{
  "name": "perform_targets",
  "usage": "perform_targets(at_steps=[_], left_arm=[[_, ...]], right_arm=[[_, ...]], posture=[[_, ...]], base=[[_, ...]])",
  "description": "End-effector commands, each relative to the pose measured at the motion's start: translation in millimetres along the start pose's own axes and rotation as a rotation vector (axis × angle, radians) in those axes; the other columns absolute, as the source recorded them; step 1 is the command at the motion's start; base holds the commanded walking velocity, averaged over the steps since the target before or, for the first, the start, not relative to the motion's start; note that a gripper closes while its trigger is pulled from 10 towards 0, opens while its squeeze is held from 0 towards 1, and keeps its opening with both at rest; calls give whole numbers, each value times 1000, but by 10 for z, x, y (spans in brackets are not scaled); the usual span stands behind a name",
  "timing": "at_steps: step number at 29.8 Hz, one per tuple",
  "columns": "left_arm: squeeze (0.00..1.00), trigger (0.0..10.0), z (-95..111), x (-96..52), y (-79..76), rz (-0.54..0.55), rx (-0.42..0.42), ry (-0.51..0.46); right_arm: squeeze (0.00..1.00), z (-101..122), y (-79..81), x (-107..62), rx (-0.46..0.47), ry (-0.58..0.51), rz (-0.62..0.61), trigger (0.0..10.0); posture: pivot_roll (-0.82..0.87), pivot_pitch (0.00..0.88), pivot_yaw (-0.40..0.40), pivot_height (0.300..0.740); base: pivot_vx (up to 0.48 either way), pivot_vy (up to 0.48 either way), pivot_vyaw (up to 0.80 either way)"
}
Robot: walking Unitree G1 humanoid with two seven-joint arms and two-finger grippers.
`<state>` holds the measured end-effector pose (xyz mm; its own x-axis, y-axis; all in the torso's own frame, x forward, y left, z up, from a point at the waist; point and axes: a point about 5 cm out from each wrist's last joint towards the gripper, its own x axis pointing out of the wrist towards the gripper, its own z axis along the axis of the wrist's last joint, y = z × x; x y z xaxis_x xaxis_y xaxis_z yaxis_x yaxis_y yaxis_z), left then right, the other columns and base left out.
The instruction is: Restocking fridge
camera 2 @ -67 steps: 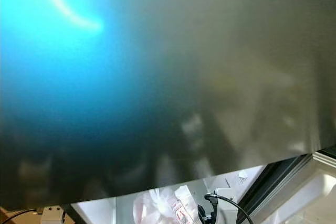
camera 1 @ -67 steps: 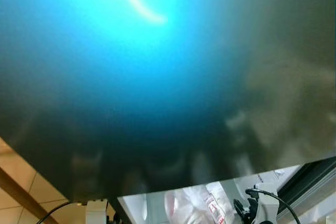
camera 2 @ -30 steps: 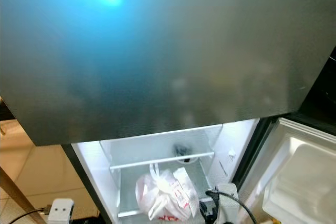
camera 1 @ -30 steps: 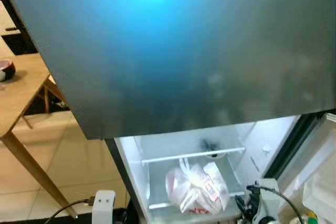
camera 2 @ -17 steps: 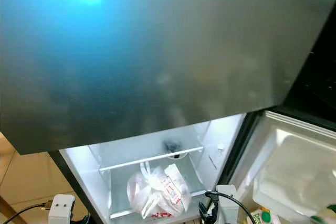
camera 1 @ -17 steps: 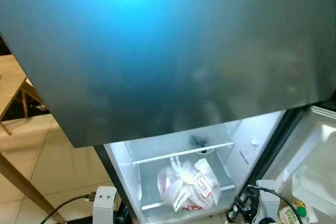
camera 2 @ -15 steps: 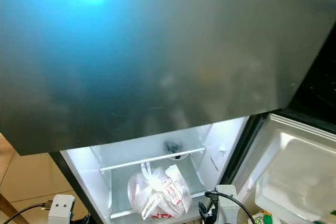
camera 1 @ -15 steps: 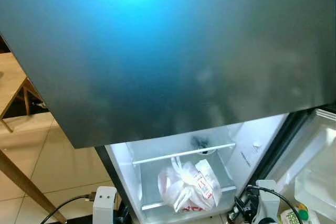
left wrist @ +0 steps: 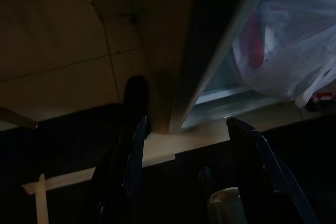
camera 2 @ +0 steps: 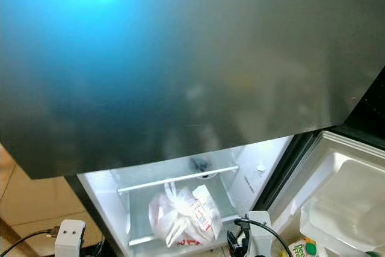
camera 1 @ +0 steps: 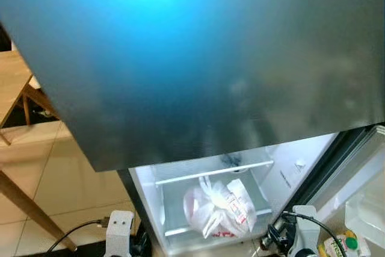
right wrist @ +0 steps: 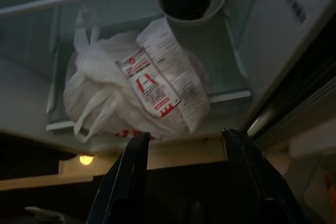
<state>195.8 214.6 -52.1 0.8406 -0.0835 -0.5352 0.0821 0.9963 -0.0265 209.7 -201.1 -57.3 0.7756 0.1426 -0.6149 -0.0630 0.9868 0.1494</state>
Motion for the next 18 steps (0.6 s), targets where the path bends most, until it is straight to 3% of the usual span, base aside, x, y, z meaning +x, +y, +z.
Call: perform_targets(at_steps=[1,18], left_arm=[[0,10000,-70,-22,-42,-10,-19,26],[0,10000,-70,-11,-53,-11,-19,39]], right_arm=[[0,-14,-2,-3,0,9,-3,10000],[0,-13,-4,-4,-2,8,-2,10000]], posture=[[-26,48,10,740],[-29,50,12,740]], base=[[-281,0,0],[-284,0,0]])
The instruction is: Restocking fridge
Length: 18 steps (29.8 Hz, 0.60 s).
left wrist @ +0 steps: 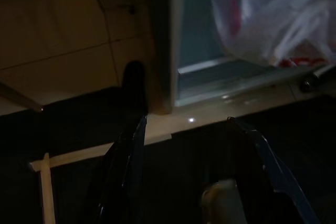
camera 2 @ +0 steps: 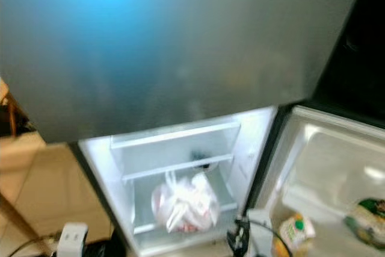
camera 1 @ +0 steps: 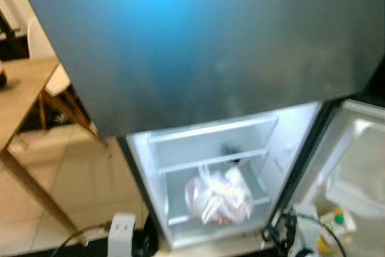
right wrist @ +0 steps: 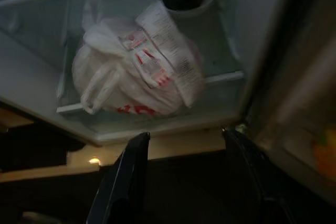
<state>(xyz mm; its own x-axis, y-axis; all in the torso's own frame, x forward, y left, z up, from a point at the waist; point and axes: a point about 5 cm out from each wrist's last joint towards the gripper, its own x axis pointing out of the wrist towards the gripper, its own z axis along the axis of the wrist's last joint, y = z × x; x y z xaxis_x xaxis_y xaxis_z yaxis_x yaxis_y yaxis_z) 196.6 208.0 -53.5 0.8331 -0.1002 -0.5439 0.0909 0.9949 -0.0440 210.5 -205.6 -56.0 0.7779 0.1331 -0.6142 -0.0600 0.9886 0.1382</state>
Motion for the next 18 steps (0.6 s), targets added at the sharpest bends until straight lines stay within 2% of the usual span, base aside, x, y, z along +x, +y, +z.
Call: perform_targets(at_steps=[1,6,18], left_arm=[[0,10000,-64,-30,12,6,-9,28],[0,10000,-82,-13,17,21,-10,64],[0,10000,56,93,-1,36,-11,49]], right_arm=[[0,-31,39,4,5,11,7,10000],[0,-19,42,9,1,9,9,10000],[0,-7,106,38,-35,24,39,10000]], posture=[[-29,50,12,740],[-29,51,10,740],[-20,60,5,740]], base=[[-285,0,0],[-105,0,0],[0,0,0]])
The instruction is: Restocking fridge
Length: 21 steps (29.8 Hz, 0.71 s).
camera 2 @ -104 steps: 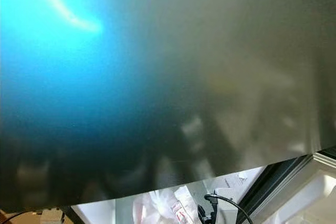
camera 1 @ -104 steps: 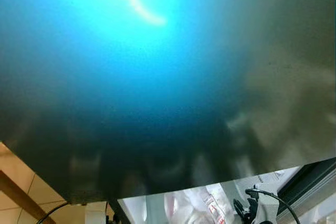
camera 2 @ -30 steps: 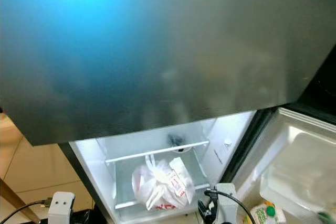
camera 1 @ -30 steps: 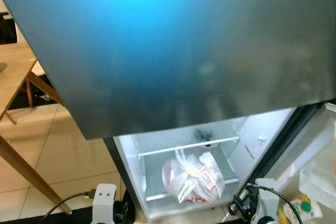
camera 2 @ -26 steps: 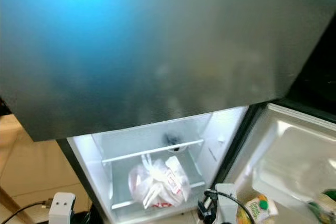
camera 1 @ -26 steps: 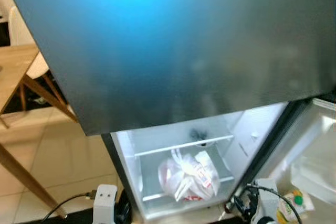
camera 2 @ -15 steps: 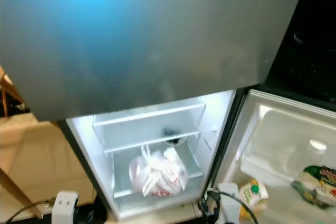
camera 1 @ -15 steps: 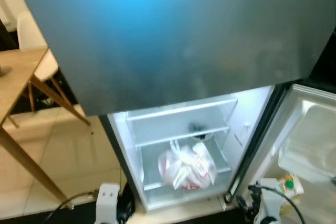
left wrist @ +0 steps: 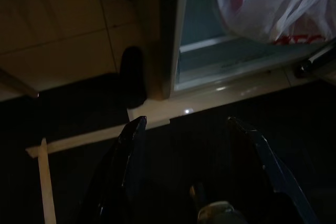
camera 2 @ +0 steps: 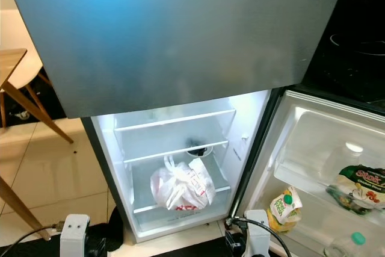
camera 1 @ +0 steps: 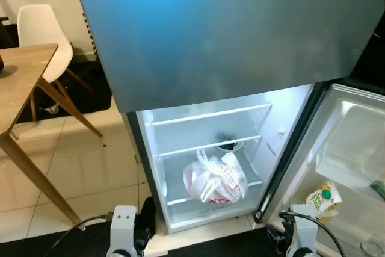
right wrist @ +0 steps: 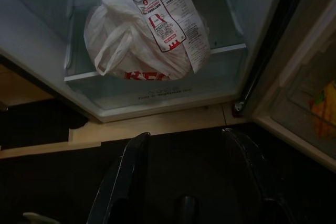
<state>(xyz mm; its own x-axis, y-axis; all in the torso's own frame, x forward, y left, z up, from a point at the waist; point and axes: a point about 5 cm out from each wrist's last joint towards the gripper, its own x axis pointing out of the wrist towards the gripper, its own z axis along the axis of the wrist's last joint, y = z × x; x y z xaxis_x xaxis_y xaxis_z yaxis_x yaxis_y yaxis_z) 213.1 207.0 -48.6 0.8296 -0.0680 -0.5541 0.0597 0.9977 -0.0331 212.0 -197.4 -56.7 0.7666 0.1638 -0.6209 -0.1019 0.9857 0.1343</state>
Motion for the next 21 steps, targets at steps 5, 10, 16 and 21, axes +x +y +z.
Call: perform_targets(at_steps=[5,10,16,21], left_arm=[[0,10000,-76,-17,3,13,-6,41],[0,10000,-77,-13,-4,13,-3,41],[0,10000,-99,-18,-27,2,9,46],[0,10000,-104,-26,-15,5,16,43]], right_arm=[[0,4,45,19,-12,6,12,10000],[0,2,71,23,-37,6,27,10000],[0,-2,75,24,-7,5,26,10000],[0,-6,94,26,-12,3,35,10000]], posture=[[-18,61,8,740],[-19,61,9,740],[-21,58,12,740],[-22,51,16,740]], base=[[0,0,0],[0,0,0],[0,0,0],[0,0,0]])
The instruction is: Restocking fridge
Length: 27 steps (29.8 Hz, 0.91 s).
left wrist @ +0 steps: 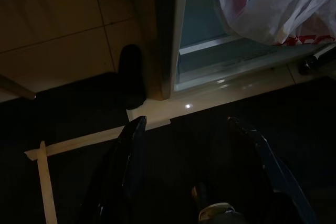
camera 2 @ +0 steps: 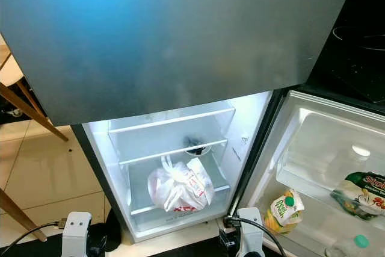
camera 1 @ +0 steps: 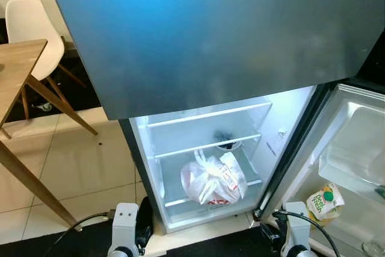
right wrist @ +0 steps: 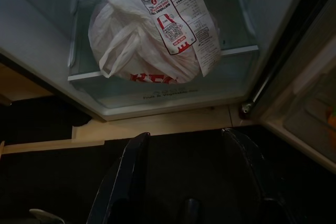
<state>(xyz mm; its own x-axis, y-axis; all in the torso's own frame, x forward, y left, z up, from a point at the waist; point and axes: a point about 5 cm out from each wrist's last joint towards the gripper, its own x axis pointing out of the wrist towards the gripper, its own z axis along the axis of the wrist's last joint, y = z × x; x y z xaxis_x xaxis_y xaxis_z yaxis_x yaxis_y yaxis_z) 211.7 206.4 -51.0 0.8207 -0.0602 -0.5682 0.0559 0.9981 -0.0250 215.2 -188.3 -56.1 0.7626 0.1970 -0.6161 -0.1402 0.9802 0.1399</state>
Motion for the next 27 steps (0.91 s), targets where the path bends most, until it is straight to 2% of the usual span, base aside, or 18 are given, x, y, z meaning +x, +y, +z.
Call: perform_targets(at_steps=[1,8,19,27], left_arm=[[0,10000,-78,-27,-7,-2,12,26],[0,10000,-84,-30,6,3,16,30],[0,10000,-87,-35,29,0,27,35],[0,10000,-80,-34,41,-3,34,36]], right_arm=[[0,-32,8,-9,5,7,1,10000],[0,-46,20,-11,10,9,2,10000],[0,-74,39,-15,15,18,12,10000],[0,-67,47,-11,16,16,17,10000]], posture=[[-22,51,16,740],[-21,46,16,740],[-21,38,21,681],[-22,39,24,656]], base=[[0,0,0],[0,0,0],[0,0,0],[0,0,0]])
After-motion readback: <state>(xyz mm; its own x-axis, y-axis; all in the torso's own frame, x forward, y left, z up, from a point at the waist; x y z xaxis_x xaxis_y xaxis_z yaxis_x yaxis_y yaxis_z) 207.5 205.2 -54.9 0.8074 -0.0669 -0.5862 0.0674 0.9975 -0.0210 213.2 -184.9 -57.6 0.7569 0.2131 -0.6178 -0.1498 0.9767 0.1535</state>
